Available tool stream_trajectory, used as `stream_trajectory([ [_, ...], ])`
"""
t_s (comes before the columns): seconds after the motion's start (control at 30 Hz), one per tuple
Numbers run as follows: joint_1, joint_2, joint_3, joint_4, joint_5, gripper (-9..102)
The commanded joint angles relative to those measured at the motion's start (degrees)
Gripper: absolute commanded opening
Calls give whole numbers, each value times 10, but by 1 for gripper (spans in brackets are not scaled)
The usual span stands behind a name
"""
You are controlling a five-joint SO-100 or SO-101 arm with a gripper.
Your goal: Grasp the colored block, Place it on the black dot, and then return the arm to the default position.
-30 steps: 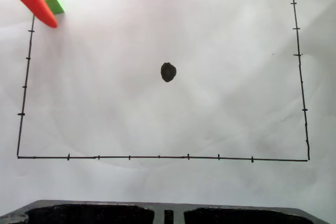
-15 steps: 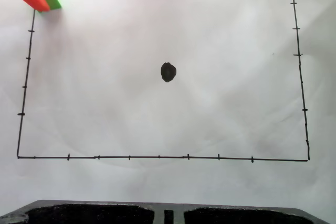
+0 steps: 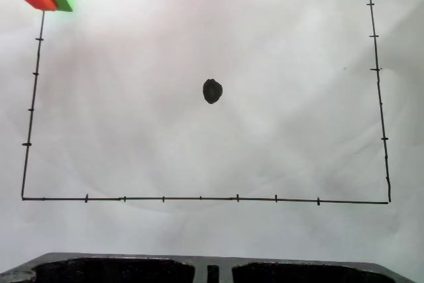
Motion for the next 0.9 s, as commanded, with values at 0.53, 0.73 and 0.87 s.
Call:
stream_trajectory([
  [0.53,-409,2,-90,65,352,8],
  [0.73,-509,-48,-112,65,417,8],
  [0.87,-542,-75,-119,54,430,8],
])
